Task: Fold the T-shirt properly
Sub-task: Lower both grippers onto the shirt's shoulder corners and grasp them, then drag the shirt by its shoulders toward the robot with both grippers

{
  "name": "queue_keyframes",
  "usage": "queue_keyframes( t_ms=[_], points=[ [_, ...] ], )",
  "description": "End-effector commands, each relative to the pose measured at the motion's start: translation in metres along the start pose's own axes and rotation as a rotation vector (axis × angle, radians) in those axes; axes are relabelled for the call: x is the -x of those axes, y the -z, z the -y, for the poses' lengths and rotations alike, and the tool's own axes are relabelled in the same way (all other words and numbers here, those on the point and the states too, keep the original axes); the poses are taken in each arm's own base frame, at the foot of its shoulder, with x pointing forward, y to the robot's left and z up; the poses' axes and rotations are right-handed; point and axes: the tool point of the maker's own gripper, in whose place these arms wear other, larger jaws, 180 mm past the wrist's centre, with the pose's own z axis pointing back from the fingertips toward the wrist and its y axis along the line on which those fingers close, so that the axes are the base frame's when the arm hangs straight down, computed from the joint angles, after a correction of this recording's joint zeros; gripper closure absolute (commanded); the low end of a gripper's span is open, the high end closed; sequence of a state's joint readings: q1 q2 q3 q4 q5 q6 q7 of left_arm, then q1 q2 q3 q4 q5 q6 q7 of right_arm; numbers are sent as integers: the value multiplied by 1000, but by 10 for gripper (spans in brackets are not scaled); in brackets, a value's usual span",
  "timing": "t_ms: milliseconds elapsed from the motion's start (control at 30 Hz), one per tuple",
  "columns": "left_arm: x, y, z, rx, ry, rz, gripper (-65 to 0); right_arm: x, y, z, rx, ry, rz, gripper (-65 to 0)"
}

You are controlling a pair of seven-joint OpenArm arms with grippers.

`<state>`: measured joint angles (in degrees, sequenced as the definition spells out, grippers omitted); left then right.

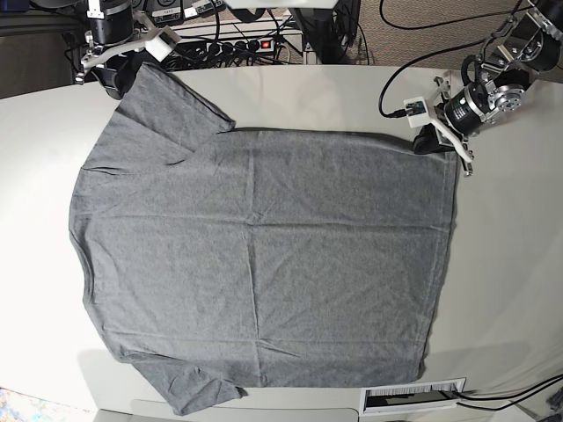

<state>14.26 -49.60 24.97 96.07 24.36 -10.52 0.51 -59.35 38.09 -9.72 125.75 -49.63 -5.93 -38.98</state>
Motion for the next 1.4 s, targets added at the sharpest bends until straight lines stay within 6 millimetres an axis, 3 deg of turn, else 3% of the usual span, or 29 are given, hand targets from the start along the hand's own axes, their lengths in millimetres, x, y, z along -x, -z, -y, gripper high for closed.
queue_keyframes(
  t_ms=[0, 167, 333, 467, 700, 1067, 1367],
  points=[
    [20, -5, 9, 57, 26, -75, 0, -2, -2, 9, 29, -6, 11, -136],
    [25, -17, 16, 95, 60, -85, 0, 2, -2, 9, 30, -8, -9, -136],
    [13, -30, 31, 127, 116, -63, 0, 3, -2, 2, -8, -10, -14, -149],
    [5, -33, 38, 132, 119, -46, 0, -5, -7, -39, -241, 28, 22, -321],
    [-2, -34, 35, 119, 125, -42, 0, -21, -18, -67, -409, 54, 106, -322],
    [-6, -34, 33, 114, 126, -32, 0, -27, -19, -71, -434, 58, 143, -322],
    [-6, -34, 33, 113, 126, -32, 0, -16, -2, -78, -437, 69, 117, -322]
  ],
)
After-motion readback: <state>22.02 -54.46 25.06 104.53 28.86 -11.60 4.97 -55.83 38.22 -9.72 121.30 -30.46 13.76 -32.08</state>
